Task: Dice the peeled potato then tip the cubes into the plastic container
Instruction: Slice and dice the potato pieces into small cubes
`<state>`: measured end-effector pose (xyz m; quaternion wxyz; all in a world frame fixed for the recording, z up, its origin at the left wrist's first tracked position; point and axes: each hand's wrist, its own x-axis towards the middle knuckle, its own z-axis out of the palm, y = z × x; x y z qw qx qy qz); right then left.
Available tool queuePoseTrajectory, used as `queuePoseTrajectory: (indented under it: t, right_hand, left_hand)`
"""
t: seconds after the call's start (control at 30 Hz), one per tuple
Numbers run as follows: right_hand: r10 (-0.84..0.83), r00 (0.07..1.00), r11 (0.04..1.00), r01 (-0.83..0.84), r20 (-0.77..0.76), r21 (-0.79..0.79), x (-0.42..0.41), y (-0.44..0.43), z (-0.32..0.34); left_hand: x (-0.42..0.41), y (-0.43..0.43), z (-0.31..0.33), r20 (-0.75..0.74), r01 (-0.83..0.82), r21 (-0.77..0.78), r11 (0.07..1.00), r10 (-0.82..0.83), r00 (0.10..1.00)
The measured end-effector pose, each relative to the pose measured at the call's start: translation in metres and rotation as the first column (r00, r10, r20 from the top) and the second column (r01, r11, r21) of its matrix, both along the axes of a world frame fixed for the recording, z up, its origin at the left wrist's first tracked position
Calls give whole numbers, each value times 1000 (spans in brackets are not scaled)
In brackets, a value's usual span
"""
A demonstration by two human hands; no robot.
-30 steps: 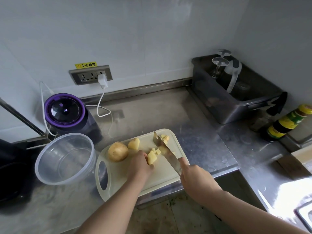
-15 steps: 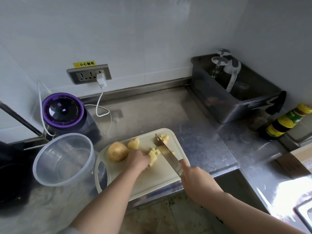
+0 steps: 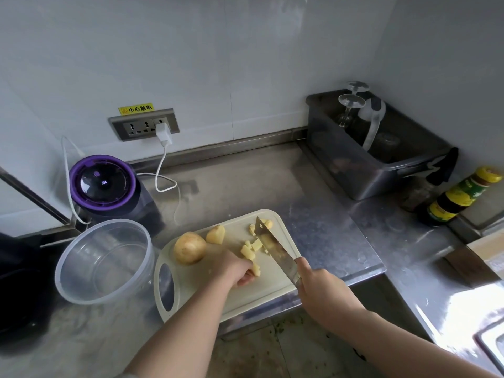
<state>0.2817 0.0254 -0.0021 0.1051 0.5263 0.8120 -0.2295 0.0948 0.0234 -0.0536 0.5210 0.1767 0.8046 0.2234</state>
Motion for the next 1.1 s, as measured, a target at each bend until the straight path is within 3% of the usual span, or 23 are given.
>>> queuePoseTrajectory:
  t: [0.1, 0.23, 0.3, 0.4, 0.57, 0.73, 0.8, 0.9, 1.0, 1.1]
  right_hand:
    - [-4, 1000, 1000, 4, 1, 3, 3, 1, 2]
    - [-13, 1000, 1000, 13, -2, -7, 7, 1, 3]
    - [-15, 1000, 1000, 15, -4, -10, 9, 1, 3]
    - [-7, 1000, 1000, 8, 9, -20, 9, -1, 1]
    - [2, 999, 1000, 0, 48, -31, 10, -3, -2]
    - [11, 999, 999, -8, 50, -53, 15, -5, 1]
    - [-2, 999, 998, 5, 50, -58, 17, -6, 1]
    - [-21, 998, 998, 24, 51, -58, 20, -5, 0]
    - [-27, 999, 998, 29, 48, -59, 21, -5, -2]
    - [-22, 999, 998, 25, 50, -62, 20, -4, -3]
  left_hand:
    - [3, -1, -3, 44, -37, 38, 999, 35, 998]
    - [-10, -5, -1, -127, 36, 124, 992, -20, 992]
    - [-15, -6, -2, -122, 30, 156, 987, -11, 992]
    - [-14, -6, -4, -80, 41, 168, 985, -27, 996]
    - [-9, -6, -7, -131, 96, 147, 984, -77, 988]
    - [-2, -5, -12, -162, 237, 101, 966, -219, 962]
    - [-6, -5, -9, -335, 375, 44, 926, -340, 879]
    - [-9, -7, -3, -578, 665, -26, 746, -554, 599]
    - [-7, -7, 0, -634, 869, -82, 488, -698, 333]
    - [-6, -3, -3, -647, 899, -161, 408, -731, 216]
